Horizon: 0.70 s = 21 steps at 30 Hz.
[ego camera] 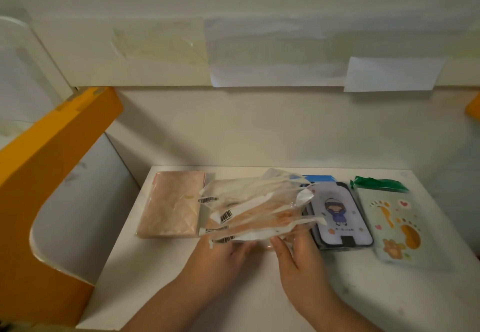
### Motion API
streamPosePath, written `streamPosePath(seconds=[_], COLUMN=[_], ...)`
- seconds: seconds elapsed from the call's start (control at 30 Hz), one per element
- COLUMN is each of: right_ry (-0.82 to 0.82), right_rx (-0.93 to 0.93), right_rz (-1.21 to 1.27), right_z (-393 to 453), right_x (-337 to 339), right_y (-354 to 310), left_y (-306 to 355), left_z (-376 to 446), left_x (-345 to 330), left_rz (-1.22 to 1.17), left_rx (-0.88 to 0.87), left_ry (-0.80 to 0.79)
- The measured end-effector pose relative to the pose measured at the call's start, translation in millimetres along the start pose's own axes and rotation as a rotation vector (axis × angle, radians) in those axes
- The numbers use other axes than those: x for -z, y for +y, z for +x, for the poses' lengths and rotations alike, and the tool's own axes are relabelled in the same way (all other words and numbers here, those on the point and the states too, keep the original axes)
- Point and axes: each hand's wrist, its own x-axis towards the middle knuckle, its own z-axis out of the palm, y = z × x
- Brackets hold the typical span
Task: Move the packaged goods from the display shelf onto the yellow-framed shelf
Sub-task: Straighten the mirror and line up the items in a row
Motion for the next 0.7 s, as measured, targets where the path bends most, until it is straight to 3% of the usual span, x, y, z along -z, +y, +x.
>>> streamPosePath(seconds=[0.23,0.37,0.43,0.6,0.7], right_ry=[0.102,-0.027,-0.123,-0.372,-0.378], right_rx=[0.016,-0.174,-0.283,-0.404,-0.382], right_rz=[-0.013,-0.125,-0.186,-0.318,-0.372], right_z=[4,34,56,88,93], right_x=[-6,13,24,21,14], right_y=[-22,-57,-65,-58,-49], left_y=[-6,7,13,25,23], left_z=[15,33,46,76,80], left_x=[4,26,36,41,34], left_rz=[-0.206,-0.318,-0.357,0.019,0.010], left_rx=[0.119,0.328,0.459,0.643,0.650], left_ry=[0.095,0.235,0.203,-0.082,-0.063])
